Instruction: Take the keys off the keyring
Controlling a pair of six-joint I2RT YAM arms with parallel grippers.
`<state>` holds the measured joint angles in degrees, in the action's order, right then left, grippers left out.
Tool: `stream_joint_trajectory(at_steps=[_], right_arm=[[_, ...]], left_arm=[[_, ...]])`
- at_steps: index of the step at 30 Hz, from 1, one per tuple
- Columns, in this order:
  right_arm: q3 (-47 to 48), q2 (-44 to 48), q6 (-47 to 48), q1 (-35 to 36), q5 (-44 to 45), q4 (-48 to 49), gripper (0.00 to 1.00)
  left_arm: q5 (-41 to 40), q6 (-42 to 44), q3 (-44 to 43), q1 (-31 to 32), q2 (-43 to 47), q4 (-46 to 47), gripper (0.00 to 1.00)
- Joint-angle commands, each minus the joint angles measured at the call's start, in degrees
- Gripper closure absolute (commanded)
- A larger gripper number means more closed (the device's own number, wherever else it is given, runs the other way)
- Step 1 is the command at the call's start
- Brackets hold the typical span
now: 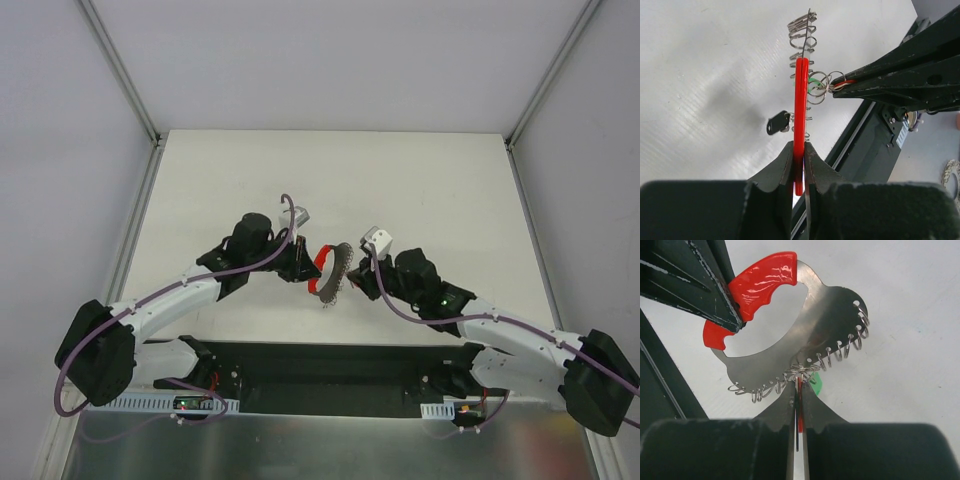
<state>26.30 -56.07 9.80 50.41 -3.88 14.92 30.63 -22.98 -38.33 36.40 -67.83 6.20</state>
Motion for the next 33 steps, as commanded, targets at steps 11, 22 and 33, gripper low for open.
stream_joint_trajectory(at_steps=[11, 22, 33], right_arm=[[6.3, -0.2, 4.6, -2.5, -7.5, -4.4, 0.99], [2.7, 4.7, 2.2, -3.2, -11.3, -0.6, 0.89], [-2.8, 11.3, 1.5, -3.3, -11.4, 3.7, 0.69]], left_arm=[[-2.4, -1.0, 3.4, 0.1, 7.9, 3.0, 1.00], [14.8, 5.7, -3.2, 0.2, 11.0, -3.2, 1.00], [15.1, 11.5, -8.3, 0.2, 11.1, -9.9, 1.00]])
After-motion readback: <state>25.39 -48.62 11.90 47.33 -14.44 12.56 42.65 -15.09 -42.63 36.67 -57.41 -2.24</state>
